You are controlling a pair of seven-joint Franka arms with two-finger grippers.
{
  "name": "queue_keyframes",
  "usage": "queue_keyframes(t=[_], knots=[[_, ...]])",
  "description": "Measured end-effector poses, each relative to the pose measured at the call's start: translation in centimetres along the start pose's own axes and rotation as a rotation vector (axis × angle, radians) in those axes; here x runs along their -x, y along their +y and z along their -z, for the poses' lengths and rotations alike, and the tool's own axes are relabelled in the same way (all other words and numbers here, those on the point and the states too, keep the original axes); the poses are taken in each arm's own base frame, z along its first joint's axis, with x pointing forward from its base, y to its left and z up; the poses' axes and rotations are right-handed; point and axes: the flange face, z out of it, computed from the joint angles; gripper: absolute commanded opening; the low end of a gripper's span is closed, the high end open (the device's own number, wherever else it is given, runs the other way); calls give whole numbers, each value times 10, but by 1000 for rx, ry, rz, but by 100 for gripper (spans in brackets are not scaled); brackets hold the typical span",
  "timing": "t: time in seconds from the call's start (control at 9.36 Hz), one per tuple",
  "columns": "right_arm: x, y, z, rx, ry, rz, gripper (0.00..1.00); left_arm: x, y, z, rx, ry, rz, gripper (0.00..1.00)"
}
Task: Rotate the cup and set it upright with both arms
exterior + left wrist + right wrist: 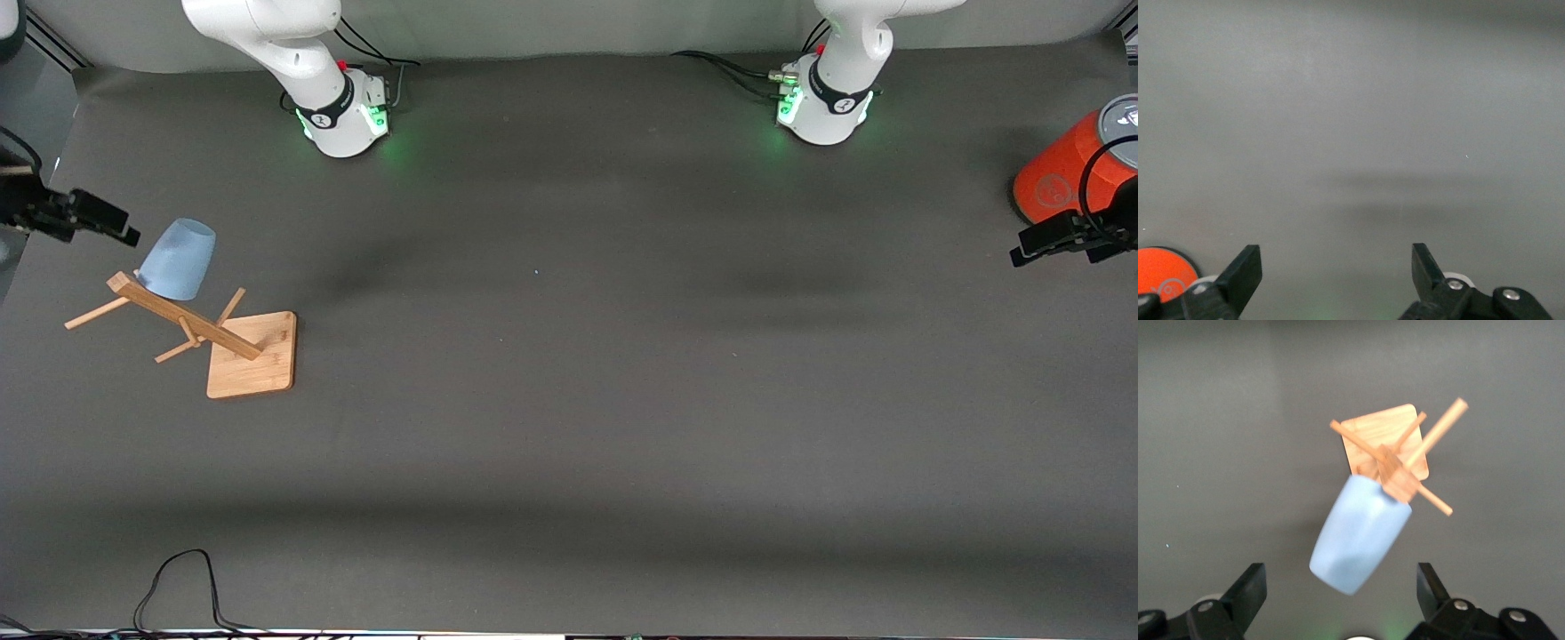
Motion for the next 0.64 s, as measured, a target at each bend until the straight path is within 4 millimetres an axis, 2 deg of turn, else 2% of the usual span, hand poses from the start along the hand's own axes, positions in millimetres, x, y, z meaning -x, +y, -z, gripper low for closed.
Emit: queue_keyframes(t=[0.11,0.32,0.53,0.64], knots=[[6,9,-2,-6,-5,-30,100,-8,-4,-10,-14,-16,-5,100],[7,17,-10,-9,-20,-226,100,-41,-26,-43,-24,-55,7,100],[6,14,-15,-3,-31,-475,100,-77,-50,-93,-20,-117,21,100],[5,13,-18,1,-35,-550,100,-93,-52,-117,-19,-142,20,100]])
